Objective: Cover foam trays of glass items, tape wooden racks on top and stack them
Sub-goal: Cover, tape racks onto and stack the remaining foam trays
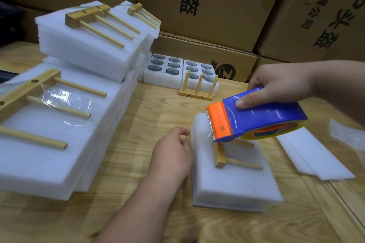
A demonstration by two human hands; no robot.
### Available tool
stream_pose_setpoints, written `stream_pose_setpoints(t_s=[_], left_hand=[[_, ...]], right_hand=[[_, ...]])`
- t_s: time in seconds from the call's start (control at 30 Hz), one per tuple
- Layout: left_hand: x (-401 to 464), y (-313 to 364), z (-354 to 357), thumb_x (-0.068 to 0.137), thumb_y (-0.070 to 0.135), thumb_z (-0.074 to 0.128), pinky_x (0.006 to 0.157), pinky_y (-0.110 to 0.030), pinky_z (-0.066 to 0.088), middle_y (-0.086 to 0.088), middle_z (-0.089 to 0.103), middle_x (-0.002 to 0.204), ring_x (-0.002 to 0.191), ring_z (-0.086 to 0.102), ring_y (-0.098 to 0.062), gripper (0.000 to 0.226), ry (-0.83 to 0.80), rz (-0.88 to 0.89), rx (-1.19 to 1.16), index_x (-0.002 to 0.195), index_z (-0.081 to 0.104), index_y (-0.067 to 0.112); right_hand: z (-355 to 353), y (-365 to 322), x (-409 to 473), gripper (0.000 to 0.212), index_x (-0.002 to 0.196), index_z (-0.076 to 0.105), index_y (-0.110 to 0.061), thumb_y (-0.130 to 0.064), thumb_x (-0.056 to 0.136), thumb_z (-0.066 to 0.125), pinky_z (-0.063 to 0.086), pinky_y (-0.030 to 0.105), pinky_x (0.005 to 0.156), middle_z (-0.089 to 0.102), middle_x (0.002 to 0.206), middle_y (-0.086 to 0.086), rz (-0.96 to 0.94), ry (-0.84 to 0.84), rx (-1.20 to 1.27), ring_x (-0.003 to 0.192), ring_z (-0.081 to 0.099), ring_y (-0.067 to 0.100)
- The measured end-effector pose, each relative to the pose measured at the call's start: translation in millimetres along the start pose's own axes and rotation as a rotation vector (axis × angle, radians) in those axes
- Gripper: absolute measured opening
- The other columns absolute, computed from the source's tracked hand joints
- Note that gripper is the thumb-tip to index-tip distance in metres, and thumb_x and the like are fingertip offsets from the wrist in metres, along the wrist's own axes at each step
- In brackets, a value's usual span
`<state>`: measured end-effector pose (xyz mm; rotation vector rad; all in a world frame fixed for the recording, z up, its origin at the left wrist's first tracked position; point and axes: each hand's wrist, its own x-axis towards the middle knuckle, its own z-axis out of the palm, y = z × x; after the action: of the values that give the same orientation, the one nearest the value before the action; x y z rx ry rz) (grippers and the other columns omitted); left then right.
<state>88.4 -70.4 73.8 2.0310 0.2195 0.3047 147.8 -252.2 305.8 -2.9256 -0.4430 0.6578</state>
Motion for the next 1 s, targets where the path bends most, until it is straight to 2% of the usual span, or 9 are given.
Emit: stream_pose_setpoints(t_s=[0.13,0.3,0.4,0.47,0.53,0.6,0.7,0.87,1.0], left_hand=[[-4.3,5.3,6.4,0.097,0.031,0.053,0.071,-0.032,0.050,0.006,0.070,0.088,0.086,0.066,-0.018,0.024,-0.080,0.025,0.127,0.119,0.061,0.033],[-2.6,4.8,4.1,0.095,0.030,0.055,0.080,-0.035,0.052,0.001,0.070,0.101,0.096,0.065,-0.021,0.032,-0.058,0.046,0.198,0.126,0.062,0.028],[-4.0,9.7,2.8,0.098,0.031,0.053,0.096,-0.030,0.048,0.005,0.065,0.125,0.114,0.062,-0.016,0.040,0.001,0.093,0.102,0.137,0.058,0.025],[-9.5,17.5,1.8,0.094,0.047,0.055,0.111,-0.023,0.035,0.014,0.049,0.148,0.137,0.044,-0.004,0.062,-0.093,0.094,-0.176,0.152,0.044,0.026],[-17.8,27.9,3.4,0.077,0.072,0.054,0.119,-0.021,0.021,0.023,0.025,0.160,0.146,0.020,0.009,0.098,-0.316,0.038,-0.458,0.160,0.021,0.031],[-23.7,32.1,8.0,0.071,0.081,0.050,0.124,-0.024,0.009,0.024,0.007,0.166,0.149,0.001,0.010,0.112,-0.437,0.080,-0.401,0.162,0.005,0.033],[-26.4,30.9,11.6,0.087,0.070,0.058,0.121,-0.020,-0.002,0.021,-0.010,0.167,0.149,-0.017,0.007,0.106,-0.444,0.191,-0.191,0.162,-0.005,0.030],[-24.6,27.8,12.2,0.089,0.062,0.062,0.115,-0.015,-0.003,0.023,-0.014,0.165,0.148,-0.019,0.006,0.108,-0.454,0.213,-0.115,0.161,-0.010,0.029],[-23.7,29.3,10.4,0.087,0.062,0.065,0.114,-0.011,0.001,0.033,-0.006,0.160,0.148,-0.009,0.011,0.101,-0.435,0.237,-0.124,0.159,-0.003,0.041]], right_hand=[[2.9,-0.7,0.7,0.077,0.089,0.073,-0.015,-0.080,0.051,0.062,0.052,0.027,0.061,0.077,0.076,-0.002,-0.001,-0.005,-0.034,0.068,0.075,0.014],[4.7,2.3,1.5,0.078,0.085,0.073,-0.015,-0.083,0.049,0.060,0.050,0.026,0.058,0.076,0.073,-0.002,-0.010,0.003,-0.064,0.065,0.073,0.012],[4.6,4.3,2.3,0.075,0.086,0.073,-0.017,-0.081,0.051,0.061,0.050,0.024,0.057,0.076,0.072,-0.004,-0.004,-0.009,-0.059,0.065,0.073,0.010],[3.9,6.1,3.1,0.074,0.089,0.072,-0.017,-0.080,0.051,0.062,0.051,0.024,0.058,0.077,0.075,-0.004,0.004,-0.024,-0.047,0.068,0.074,0.011],[3.6,9.2,5.5,0.075,0.092,0.072,-0.015,-0.078,0.053,0.063,0.053,0.026,0.062,0.078,0.077,-0.002,0.012,-0.040,-0.031,0.071,0.076,0.014],[4.2,12.3,8.3,0.075,0.092,0.073,-0.014,-0.077,0.053,0.064,0.054,0.027,0.064,0.078,0.079,0.000,0.025,-0.060,-0.010,0.072,0.076,0.016],[6.5,17.9,12.4,0.073,0.091,0.074,-0.013,-0.076,0.055,0.066,0.054,0.029,0.065,0.078,0.080,0.003,0.046,-0.092,0.019,0.071,0.075,0.016],[8.6,27.0,15.8,0.071,0.094,0.075,-0.016,-0.077,0.059,0.064,0.056,0.028,0.066,0.078,0.083,0.002,0.051,-0.091,0.034,0.073,0.075,0.017],[10.2,21.4,15.1,0.063,0.098,0.069,-0.037,-0.086,0.061,0.056,0.052,0.022,0.060,0.072,0.085,-0.012,-0.067,0.178,-0.118,0.074,0.070,0.008]])
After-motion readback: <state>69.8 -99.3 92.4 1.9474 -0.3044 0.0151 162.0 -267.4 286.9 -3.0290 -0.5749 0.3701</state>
